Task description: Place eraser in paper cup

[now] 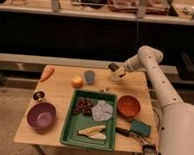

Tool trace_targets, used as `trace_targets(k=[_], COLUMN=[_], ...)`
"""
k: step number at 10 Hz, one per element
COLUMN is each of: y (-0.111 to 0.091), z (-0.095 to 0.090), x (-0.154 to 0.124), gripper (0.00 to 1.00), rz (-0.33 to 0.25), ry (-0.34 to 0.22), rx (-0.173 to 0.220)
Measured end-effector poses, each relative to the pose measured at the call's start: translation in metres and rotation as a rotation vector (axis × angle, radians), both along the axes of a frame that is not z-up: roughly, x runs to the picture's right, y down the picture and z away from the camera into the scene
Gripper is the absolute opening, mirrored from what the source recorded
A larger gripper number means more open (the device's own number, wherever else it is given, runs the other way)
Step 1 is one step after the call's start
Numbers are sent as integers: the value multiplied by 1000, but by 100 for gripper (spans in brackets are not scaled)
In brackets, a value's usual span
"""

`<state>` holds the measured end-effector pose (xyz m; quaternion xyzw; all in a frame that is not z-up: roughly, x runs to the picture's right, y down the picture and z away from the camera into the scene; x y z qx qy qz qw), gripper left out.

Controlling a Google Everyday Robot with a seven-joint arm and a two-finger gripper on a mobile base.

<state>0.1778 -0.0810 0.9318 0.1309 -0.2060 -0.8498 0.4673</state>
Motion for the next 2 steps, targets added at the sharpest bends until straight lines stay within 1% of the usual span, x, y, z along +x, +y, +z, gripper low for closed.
trace_targets(k=[2], y=[0], z=[0], x=[1], gripper=[80], rz=[1], ry=[1], rx=[0])
